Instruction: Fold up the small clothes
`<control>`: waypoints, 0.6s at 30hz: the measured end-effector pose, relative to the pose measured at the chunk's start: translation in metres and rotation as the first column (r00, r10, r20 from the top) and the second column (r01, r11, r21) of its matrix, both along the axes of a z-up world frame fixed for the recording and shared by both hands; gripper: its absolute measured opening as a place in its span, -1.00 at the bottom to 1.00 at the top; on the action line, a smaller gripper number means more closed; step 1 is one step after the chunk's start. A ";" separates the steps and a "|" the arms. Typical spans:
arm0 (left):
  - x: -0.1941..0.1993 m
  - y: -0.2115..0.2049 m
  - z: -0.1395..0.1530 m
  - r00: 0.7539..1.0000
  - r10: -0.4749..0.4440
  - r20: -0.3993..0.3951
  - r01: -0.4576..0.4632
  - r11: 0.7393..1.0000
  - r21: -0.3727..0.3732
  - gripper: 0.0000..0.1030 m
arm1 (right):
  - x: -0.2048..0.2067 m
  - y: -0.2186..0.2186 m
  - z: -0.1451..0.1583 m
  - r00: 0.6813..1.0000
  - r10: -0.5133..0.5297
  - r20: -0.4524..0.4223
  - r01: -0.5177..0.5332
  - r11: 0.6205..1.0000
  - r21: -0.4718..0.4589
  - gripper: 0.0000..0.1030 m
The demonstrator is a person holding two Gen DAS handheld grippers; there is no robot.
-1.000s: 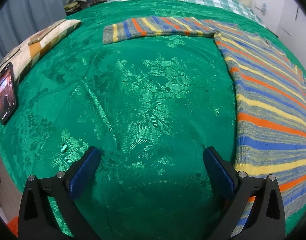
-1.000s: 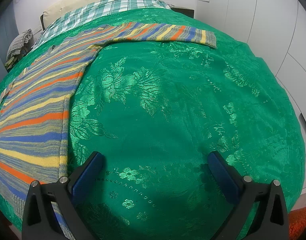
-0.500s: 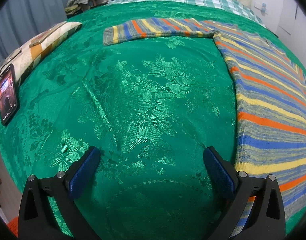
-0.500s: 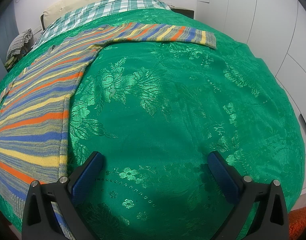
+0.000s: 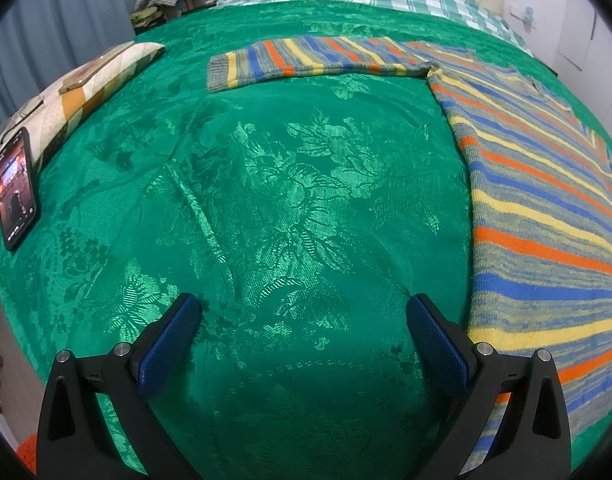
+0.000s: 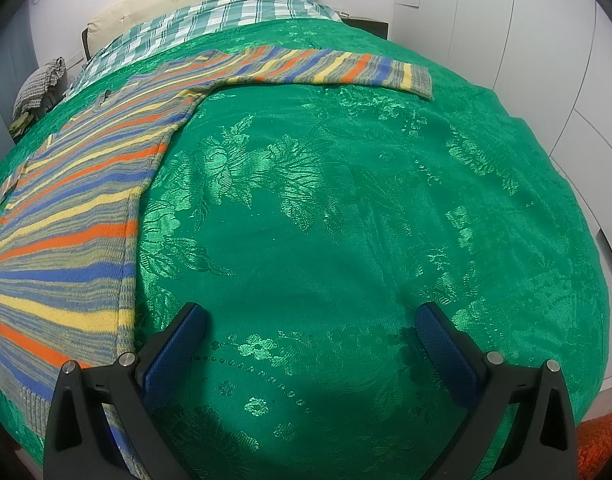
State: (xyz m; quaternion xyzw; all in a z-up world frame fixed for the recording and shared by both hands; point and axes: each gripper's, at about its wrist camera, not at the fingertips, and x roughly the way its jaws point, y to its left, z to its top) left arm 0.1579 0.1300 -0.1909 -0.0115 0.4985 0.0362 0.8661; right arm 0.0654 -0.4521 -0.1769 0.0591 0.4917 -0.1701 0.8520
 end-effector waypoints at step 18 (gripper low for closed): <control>-0.010 -0.001 0.041 0.981 -0.005 0.194 -0.003 0.999 0.044 0.99 | -0.001 0.000 0.001 1.000 0.000 0.004 0.000 1.000 -0.005 1.00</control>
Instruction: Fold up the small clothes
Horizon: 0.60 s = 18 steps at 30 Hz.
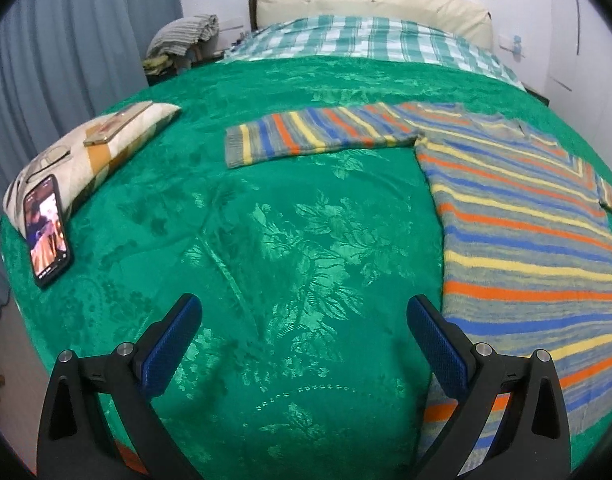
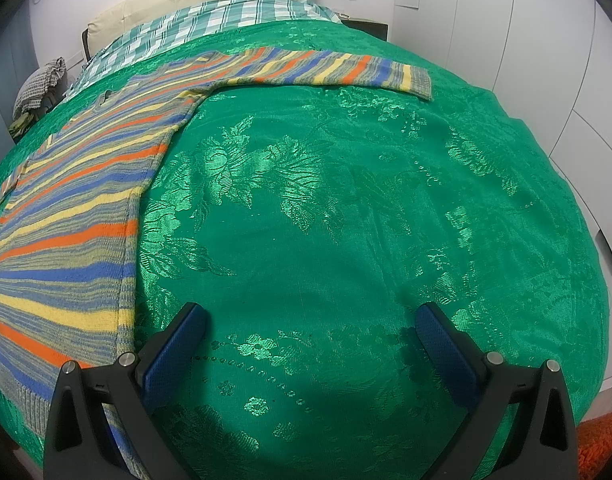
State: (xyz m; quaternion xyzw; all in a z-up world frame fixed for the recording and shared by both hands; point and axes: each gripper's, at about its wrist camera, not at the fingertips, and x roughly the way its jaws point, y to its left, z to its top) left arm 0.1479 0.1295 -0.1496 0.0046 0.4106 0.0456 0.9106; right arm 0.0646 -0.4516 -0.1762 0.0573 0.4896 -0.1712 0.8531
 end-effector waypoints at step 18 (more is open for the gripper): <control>-0.007 0.015 0.010 0.998 0.045 0.043 -0.044 0.999 -0.026 0.99 | 0.012 -0.030 0.043 0.998 0.029 0.049 -0.037 0.985 0.170 0.98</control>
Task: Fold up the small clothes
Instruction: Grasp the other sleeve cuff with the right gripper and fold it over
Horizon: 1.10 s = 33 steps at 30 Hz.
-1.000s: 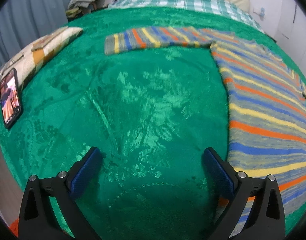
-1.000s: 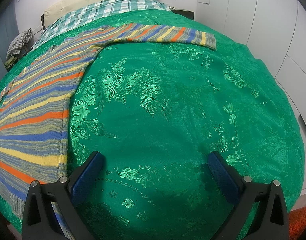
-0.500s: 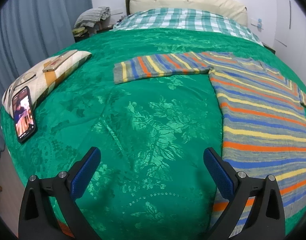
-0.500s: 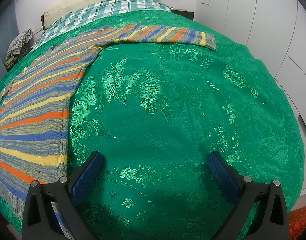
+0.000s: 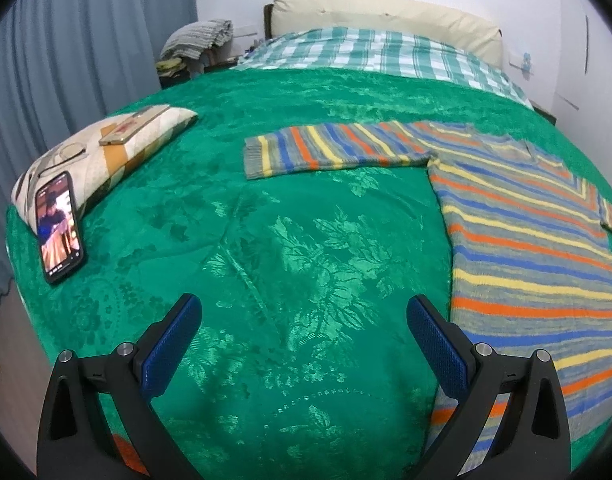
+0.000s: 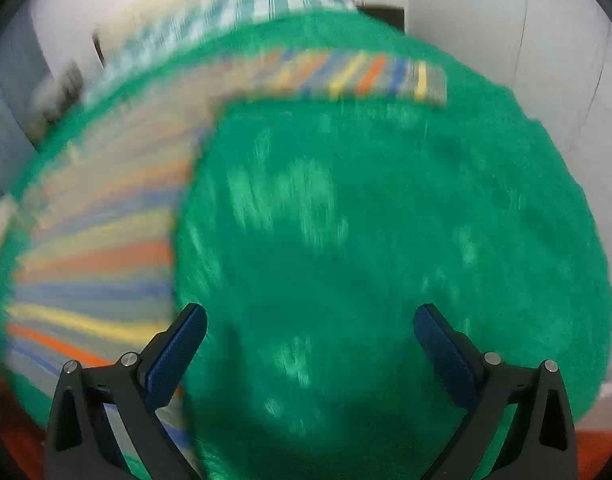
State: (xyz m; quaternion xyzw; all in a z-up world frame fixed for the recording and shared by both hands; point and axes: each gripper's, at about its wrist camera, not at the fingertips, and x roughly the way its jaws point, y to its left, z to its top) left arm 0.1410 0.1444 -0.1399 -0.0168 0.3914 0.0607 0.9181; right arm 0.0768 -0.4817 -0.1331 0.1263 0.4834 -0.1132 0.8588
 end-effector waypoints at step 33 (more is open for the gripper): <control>0.020 -0.015 -0.019 0.998 -0.032 -0.052 0.035 0.997 0.064 0.99 | 0.257 -0.093 0.127 0.989 0.025 0.147 -0.037 0.996 0.082 -0.89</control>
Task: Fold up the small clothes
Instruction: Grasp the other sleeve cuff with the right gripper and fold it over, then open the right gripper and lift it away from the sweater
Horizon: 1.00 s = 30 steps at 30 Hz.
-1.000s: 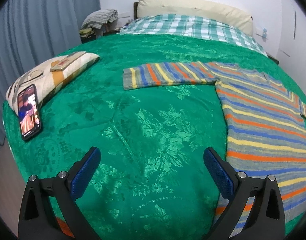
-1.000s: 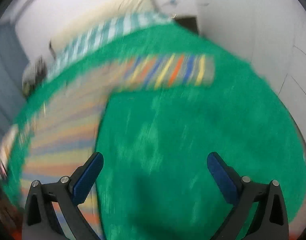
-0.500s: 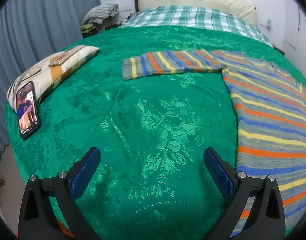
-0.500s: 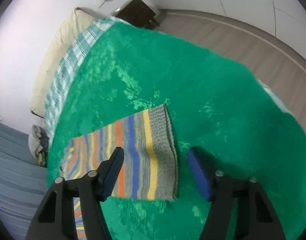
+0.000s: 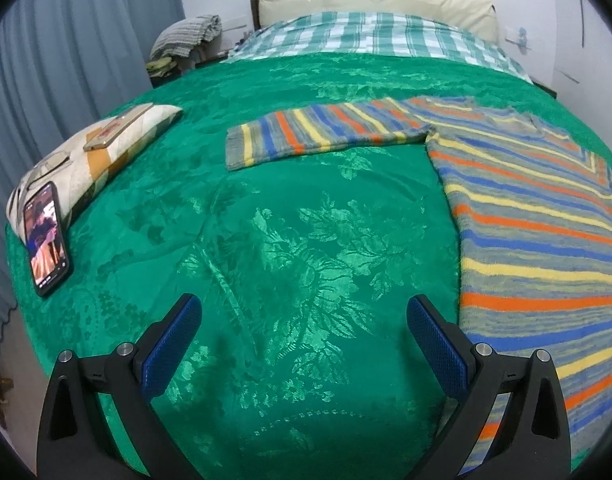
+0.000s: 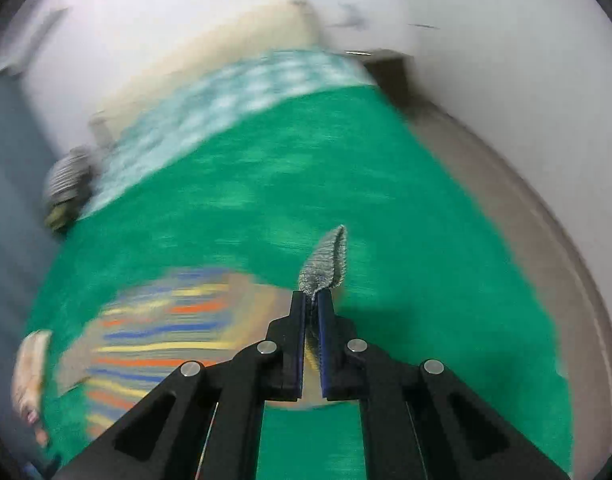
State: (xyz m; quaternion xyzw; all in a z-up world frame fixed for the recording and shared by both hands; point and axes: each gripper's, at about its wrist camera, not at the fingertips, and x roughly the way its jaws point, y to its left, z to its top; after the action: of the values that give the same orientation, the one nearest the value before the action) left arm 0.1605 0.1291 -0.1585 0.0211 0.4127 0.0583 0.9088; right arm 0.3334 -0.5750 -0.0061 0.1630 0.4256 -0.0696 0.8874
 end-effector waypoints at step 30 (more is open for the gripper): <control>0.005 0.019 -0.011 0.997 0.059 -0.059 -0.065 0.993 -0.102 0.99 | -0.124 0.110 -0.119 0.976 0.162 -0.146 -0.177 0.979 -0.101 0.24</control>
State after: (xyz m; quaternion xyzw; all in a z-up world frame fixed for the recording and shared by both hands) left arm 0.1658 0.1483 -0.1694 -0.0373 0.4407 0.0643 0.8946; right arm 0.2096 -0.4647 -0.1253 0.0699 0.4935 -0.0288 0.8665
